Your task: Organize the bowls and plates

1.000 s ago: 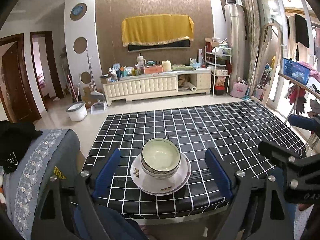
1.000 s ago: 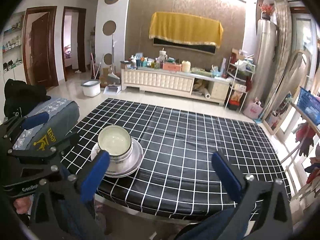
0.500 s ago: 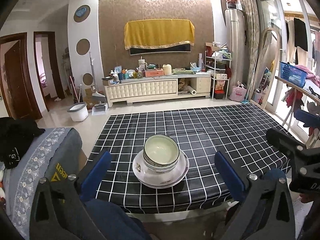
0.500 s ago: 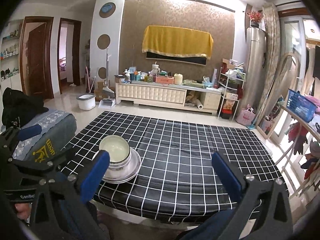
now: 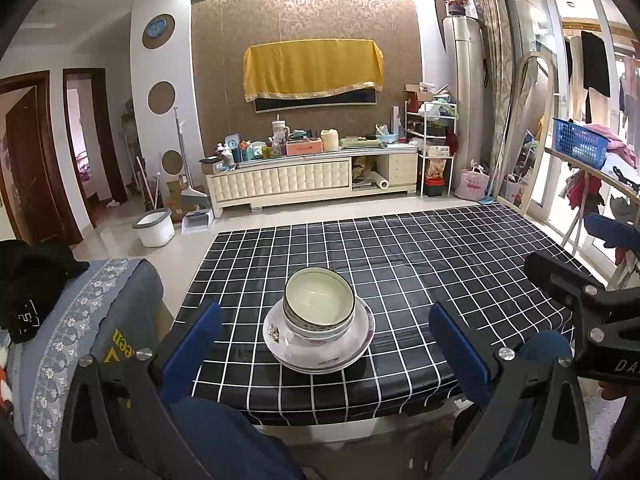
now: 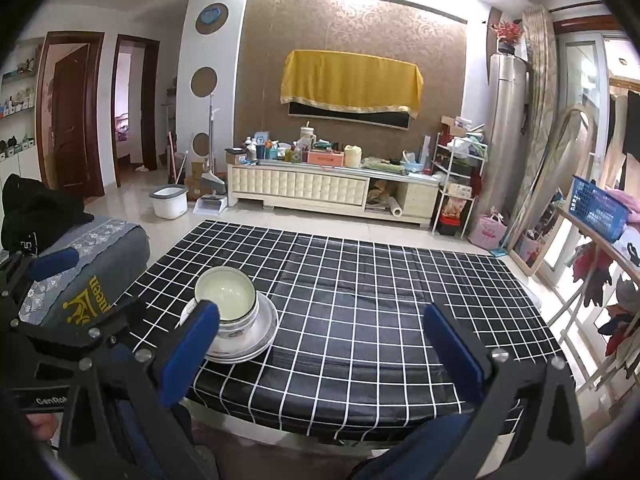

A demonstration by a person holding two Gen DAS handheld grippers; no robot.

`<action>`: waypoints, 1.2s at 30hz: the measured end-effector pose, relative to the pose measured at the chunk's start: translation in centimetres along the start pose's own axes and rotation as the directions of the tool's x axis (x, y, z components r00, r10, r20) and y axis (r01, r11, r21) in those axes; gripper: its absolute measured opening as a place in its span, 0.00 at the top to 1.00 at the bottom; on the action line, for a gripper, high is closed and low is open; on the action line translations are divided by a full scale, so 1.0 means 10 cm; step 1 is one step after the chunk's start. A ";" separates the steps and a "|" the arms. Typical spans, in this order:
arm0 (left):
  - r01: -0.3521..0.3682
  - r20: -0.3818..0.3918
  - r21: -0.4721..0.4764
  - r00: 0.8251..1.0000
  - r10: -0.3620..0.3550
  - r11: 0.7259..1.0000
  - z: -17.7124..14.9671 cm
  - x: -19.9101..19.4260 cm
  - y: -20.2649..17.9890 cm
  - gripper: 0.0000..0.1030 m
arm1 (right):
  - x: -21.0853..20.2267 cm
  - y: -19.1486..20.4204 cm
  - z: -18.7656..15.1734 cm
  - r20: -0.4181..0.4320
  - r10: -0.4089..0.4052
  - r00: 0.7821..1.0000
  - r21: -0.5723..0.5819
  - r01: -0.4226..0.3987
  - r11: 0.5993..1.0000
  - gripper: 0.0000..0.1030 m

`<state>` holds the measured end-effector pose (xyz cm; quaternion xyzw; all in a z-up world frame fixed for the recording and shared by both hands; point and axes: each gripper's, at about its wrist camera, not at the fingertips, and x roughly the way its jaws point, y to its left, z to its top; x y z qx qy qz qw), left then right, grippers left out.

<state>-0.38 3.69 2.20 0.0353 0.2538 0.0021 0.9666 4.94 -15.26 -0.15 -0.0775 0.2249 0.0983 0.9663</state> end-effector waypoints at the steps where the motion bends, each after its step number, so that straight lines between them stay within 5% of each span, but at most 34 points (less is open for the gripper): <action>1: -0.001 0.000 0.001 1.000 0.001 1.000 0.00 0.00 0.00 0.01 | -0.01 0.00 0.00 -0.001 -0.001 1.000 0.001 0.001 1.000 0.00; 36: 0.023 -0.017 -0.003 1.000 -0.023 1.000 -0.06 -0.07 -0.01 0.01 | -0.07 -0.03 -0.02 -0.024 -0.009 1.000 0.015 0.009 1.000 0.00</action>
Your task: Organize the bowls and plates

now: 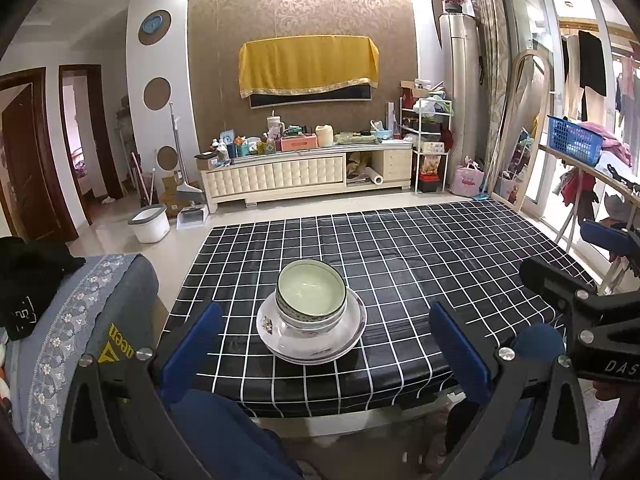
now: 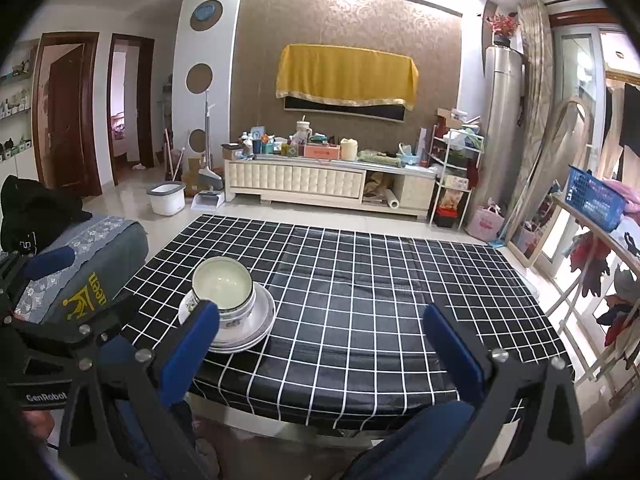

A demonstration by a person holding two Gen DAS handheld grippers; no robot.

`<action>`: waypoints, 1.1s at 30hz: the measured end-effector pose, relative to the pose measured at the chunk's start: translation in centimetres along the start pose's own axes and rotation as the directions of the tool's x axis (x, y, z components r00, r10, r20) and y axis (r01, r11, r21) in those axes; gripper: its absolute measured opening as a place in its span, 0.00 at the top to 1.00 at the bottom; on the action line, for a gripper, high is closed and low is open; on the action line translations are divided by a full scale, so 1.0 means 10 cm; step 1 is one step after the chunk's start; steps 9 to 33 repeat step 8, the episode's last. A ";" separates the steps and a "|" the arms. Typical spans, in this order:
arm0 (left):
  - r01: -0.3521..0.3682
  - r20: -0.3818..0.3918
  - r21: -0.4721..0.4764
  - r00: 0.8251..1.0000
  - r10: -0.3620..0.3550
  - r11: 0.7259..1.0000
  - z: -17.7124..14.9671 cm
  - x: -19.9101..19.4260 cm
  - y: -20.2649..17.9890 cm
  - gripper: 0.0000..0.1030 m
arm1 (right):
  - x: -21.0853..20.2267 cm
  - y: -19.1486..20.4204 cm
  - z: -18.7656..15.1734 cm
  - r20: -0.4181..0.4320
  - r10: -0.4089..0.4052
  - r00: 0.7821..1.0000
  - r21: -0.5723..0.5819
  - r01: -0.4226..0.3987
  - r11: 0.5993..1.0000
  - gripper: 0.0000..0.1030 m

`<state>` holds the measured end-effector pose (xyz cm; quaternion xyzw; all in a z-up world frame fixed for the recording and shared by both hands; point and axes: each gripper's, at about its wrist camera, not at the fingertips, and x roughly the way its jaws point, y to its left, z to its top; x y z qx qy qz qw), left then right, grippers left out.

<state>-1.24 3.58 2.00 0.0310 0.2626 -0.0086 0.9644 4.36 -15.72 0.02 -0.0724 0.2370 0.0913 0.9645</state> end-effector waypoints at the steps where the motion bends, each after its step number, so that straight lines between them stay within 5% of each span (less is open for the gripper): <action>1: -0.001 0.001 0.001 1.000 0.001 1.000 0.00 -0.01 0.00 0.01 | 0.00 0.01 0.00 0.001 -0.001 1.000 0.000 0.001 1.000 0.00; 33: -0.002 0.003 0.002 1.000 0.002 1.000 0.00 -0.01 0.00 0.01 | -0.02 0.02 -0.01 0.001 -0.002 1.000 0.001 0.002 1.000 0.00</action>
